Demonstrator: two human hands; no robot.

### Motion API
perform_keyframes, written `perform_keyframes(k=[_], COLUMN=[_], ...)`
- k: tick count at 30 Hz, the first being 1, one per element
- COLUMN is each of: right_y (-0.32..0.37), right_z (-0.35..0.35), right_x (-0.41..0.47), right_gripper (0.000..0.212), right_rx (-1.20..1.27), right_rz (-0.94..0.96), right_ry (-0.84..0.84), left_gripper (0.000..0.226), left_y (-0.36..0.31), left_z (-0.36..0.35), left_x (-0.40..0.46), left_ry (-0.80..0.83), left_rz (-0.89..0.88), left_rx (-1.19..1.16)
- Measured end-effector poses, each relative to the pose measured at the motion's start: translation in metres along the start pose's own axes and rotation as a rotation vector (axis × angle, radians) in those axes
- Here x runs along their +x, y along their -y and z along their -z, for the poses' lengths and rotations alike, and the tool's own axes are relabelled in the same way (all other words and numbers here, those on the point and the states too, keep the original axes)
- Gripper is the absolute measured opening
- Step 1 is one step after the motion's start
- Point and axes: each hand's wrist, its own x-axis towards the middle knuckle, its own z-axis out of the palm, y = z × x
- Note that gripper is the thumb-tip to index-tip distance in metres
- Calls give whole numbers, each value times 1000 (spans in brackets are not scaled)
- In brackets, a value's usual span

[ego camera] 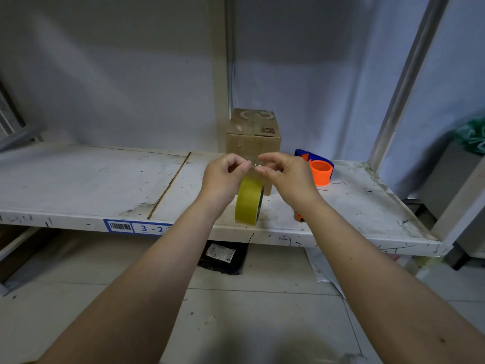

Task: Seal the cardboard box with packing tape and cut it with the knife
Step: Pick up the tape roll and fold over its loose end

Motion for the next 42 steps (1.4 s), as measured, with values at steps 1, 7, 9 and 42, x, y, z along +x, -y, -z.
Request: perform_keyframes(k=[1,7,9,42], right_y=[0,3,4,-5], right_z=[0,-1,-1,-1], right_x=[0,-5,-4,5], right_gripper=[30,19,14,10], right_rx=[14,87,63,-61], right_rz=[-7,-13,-13,-29], right_ry=[-5,-74,-84,14], left_gripper=[18,20,20,12], left_y=[-1,-3,-1,-21], left_z=[0,-1,0,-6], left_x=[-1,0,1,3], left_ry=[-3,-29,-24,89], left_rz=[3,19,9,53], left_rx=[0,-40,-32,95])
